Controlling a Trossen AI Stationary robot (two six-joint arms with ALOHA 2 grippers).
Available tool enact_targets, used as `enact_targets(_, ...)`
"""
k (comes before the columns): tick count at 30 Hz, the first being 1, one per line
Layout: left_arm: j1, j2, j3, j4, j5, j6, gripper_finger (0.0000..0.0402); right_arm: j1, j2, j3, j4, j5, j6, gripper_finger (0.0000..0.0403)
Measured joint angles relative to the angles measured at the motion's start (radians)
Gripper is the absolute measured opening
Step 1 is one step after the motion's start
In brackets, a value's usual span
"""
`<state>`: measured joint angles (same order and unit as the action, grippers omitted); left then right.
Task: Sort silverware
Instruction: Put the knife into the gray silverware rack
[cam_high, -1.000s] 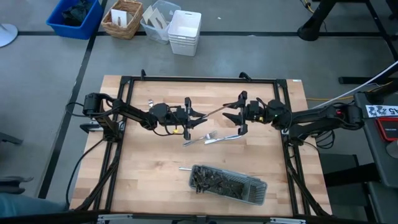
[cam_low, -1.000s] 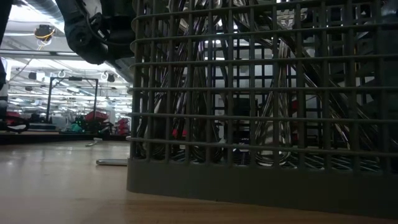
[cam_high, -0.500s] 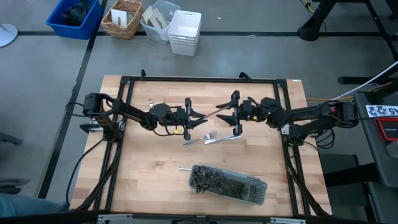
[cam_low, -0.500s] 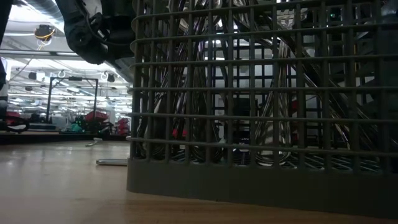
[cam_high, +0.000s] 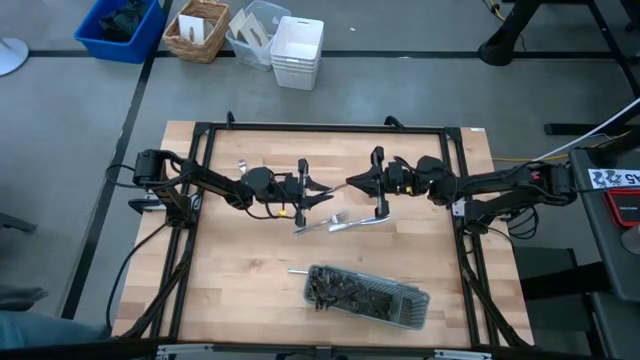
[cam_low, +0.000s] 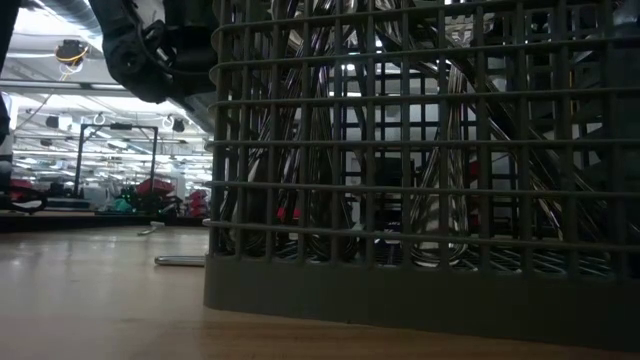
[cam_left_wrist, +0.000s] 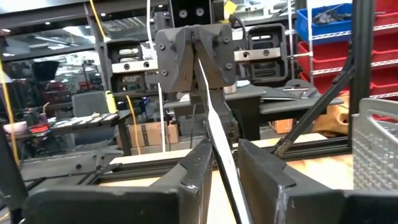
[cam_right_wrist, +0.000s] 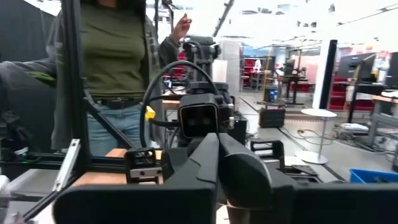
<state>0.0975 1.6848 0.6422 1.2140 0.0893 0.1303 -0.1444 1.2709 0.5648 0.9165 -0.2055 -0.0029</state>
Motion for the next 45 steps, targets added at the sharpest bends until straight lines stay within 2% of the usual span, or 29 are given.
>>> enact_targets(6, 0.001, 0.0, 0.0, 0.0, -0.019, -0.004, 0.0087, 0.0, 0.0, 0.0, 0.001, 0.007, -0.001, 0.0014)
enact_targets(15, 0.001, -0.001, 0.002, 0.0, -0.016, -0.13, 0.0119, 0.0, -0.06, 0.0, -0.021, -0.009, -0.001, 0.0004)
enact_targets(23, 0.0, -0.002, 0.001, -0.01, -0.017, -0.194, 0.0132, 0.0, -0.182, 0.0, -0.158, -0.009, 0.003, 0.0003)
enact_targets(37, 0.0, -0.001, 0.0, -0.035, -0.015, -0.181, 0.0132, 0.0, -0.419, 0.0, -0.352, -0.022, -0.027, 0.0001)
enact_targets(40, 0.0, 0.0, 0.0, -0.06, -0.015, -0.182, 0.0132, 0.0, -0.473, 0.0, -0.385, -0.083, 0.017, 0.0001)
enact_targets(45, 0.0, 0.0, 0.0, -0.087, -0.015, -0.2, 0.0132, 0.0, -0.537, 0.021, -0.396, -0.273, 0.15, 0.0001)
